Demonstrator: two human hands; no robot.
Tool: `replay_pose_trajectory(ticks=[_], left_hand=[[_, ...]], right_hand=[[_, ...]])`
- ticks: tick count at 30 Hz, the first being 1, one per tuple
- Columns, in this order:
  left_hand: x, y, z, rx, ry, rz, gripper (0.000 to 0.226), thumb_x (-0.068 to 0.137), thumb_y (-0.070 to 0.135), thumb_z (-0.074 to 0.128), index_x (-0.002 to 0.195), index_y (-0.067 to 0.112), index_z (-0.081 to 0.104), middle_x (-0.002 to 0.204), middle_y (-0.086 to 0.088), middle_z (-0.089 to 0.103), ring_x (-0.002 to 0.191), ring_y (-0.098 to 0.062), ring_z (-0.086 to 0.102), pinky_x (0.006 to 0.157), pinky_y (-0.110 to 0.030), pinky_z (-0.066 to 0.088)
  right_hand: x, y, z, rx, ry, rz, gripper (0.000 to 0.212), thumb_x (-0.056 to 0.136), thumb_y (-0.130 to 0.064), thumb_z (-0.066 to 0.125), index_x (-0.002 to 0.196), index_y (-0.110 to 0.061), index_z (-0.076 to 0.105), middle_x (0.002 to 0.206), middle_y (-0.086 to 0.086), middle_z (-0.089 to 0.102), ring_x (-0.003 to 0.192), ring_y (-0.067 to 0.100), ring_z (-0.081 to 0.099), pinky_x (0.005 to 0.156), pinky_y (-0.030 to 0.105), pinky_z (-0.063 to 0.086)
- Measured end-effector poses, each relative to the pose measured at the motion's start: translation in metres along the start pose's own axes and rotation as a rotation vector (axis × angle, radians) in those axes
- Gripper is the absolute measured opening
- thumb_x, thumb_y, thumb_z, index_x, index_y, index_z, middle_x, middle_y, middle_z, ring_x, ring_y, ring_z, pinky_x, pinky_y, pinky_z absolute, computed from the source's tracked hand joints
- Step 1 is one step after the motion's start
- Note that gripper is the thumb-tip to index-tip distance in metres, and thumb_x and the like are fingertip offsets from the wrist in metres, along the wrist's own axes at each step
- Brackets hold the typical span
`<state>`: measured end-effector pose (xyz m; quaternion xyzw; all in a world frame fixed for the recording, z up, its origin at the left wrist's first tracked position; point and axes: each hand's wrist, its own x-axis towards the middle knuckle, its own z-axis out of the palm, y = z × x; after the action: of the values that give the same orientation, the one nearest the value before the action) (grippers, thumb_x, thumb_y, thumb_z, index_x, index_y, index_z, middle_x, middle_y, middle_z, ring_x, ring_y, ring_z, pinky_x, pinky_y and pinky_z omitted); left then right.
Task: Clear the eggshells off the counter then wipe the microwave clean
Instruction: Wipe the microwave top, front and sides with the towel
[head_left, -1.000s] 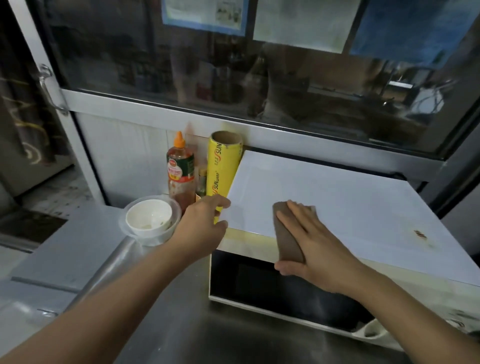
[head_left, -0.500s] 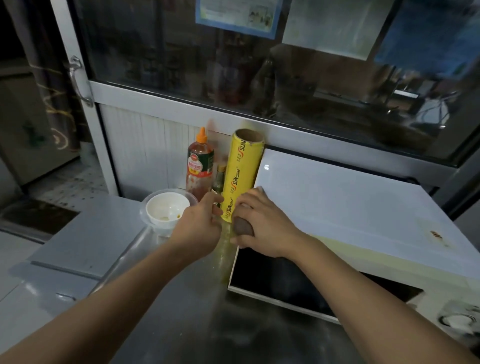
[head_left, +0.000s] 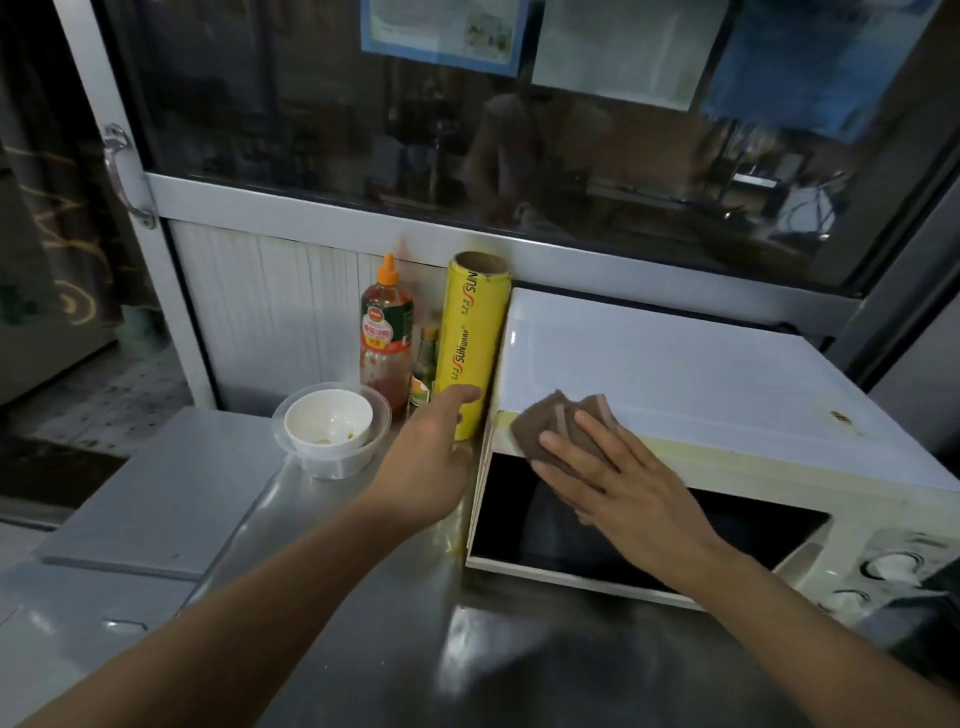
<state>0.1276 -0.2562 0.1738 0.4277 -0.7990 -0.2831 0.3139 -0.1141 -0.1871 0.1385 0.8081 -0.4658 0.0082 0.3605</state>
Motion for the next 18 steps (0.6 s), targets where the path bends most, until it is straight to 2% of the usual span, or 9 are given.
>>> replay_pose_trajectory(ticks=[3, 6, 9, 13, 16, 18], left_hand=[[0.002, 0.003, 0.001, 0.034, -0.040, 0.099, 0.059, 0.085, -0.001, 0.051, 0.134, 0.030, 0.039, 0.131, -0.004, 0.049, 0.123, -0.018, 0.044, 0.091, -0.013, 0.027], [0.005, 0.008, 0.003, 0.048, -0.036, 0.147, 0.058, 0.085, -0.003, 0.050, 0.134, 0.026, 0.040, 0.132, -0.002, 0.050, 0.123, -0.016, 0.043, 0.087, -0.007, 0.024], [0.007, 0.012, 0.006, 0.060, -0.007, 0.145, 0.058, 0.085, -0.006, 0.050, 0.135, 0.023, 0.039, 0.133, -0.001, 0.052, 0.124, -0.016, 0.044, 0.093, -0.013, 0.026], [0.003, 0.018, 0.012, 0.107, 0.050, 0.135, 0.059, 0.083, -0.006, 0.053, 0.135, 0.018, 0.041, 0.133, 0.000, 0.052, 0.125, -0.018, 0.043, 0.096, -0.018, 0.029], [0.000, 0.026, 0.021, 0.245, 0.092, 0.139, 0.057, 0.080, 0.000, 0.058, 0.132, 0.017, 0.045, 0.134, -0.002, 0.049, 0.127, -0.020, 0.037, 0.103, -0.031, 0.031], [-0.002, 0.035, 0.031, 0.368, 0.128, 0.159, 0.053, 0.078, 0.005, 0.060, 0.128, 0.018, 0.049, 0.134, -0.002, 0.047, 0.127, -0.022, 0.033, 0.102, -0.034, 0.027]], right_hand=[[-0.021, 0.006, -0.004, -0.036, -0.019, 0.068, 0.092, 0.076, -0.027, 0.074, 0.149, -0.022, 0.019, 0.158, 0.002, 0.007, 0.143, 0.037, 0.011, 0.117, 0.049, 0.009], [0.000, -0.009, -0.009, -0.043, -0.011, 0.097, 0.093, 0.074, -0.030, 0.074, 0.148, -0.020, 0.019, 0.157, 0.003, 0.012, 0.142, 0.039, 0.012, 0.114, 0.054, 0.016], [0.022, -0.022, -0.009, -0.044, 0.003, 0.102, 0.095, 0.071, -0.029, 0.076, 0.147, -0.020, 0.021, 0.156, 0.003, 0.020, 0.143, 0.037, 0.011, 0.114, 0.056, 0.018], [0.010, -0.019, -0.005, -0.040, 0.023, 0.083, 0.094, 0.072, -0.024, 0.072, 0.148, -0.023, 0.017, 0.157, -0.001, 0.010, 0.144, 0.032, 0.010, 0.116, 0.051, 0.016], [-0.019, -0.003, -0.002, -0.046, 0.032, 0.097, 0.094, 0.074, -0.019, 0.072, 0.149, -0.024, 0.014, 0.157, -0.003, 0.006, 0.145, 0.028, 0.008, 0.117, 0.045, 0.010], [-0.042, 0.011, -0.001, -0.052, 0.046, 0.124, 0.092, 0.076, -0.016, 0.072, 0.149, -0.024, 0.016, 0.157, -0.003, 0.008, 0.145, 0.028, 0.009, 0.117, 0.044, 0.012]])
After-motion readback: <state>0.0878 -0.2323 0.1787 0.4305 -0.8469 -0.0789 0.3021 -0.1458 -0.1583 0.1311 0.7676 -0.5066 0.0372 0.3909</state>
